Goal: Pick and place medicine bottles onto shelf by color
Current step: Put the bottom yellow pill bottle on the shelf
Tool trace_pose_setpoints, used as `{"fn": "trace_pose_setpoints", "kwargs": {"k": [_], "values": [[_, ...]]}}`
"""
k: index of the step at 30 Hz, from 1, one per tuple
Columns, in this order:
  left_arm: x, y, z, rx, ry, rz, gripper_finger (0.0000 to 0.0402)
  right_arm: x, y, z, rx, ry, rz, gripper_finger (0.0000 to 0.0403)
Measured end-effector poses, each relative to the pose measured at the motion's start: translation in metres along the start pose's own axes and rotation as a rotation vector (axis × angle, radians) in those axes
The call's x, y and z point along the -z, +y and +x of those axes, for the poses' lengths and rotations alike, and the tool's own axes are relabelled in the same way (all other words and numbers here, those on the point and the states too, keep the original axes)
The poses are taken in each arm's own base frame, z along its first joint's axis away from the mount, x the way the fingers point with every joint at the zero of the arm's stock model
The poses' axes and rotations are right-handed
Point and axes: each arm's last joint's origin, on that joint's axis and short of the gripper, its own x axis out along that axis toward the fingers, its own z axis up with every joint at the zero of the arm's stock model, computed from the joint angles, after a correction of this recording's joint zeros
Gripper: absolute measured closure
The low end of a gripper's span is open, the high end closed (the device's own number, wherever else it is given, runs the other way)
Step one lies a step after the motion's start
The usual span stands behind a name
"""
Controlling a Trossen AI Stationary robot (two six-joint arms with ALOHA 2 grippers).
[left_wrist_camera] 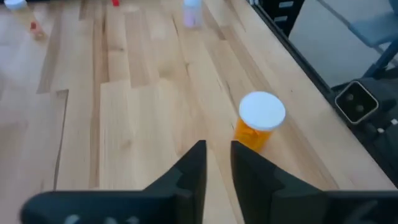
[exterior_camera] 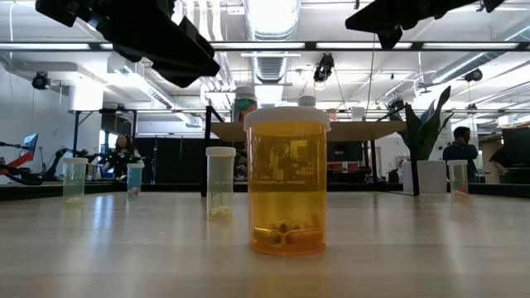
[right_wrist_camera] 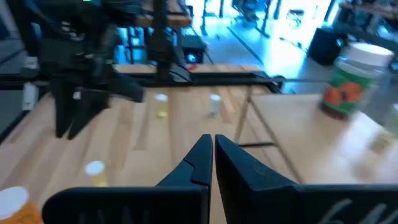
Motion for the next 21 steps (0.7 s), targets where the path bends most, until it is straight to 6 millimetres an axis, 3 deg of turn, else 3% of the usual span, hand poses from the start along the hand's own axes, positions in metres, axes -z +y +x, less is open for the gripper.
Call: {"fn": "trace_pose_setpoints", "kwargs": {"k": [5,11,21], "values": [[0.000,0.001,-0.001,-0.023,0.004,-0.019,0.0286,0.017,0.024,0.005,0.030,-0.002,-0.091,0.0394],[0.003,0.000,0.001,-0.050,0.021,-0.005,0.0222,0.006,0.036,0.001,0.044,-0.055,-0.127,0.0394],[0.016,0.001,0.017,-0.081,0.087,0.024,0.0174,0.006,0.040,0.001,0.026,-0.051,-0.143,0.0394]]}}
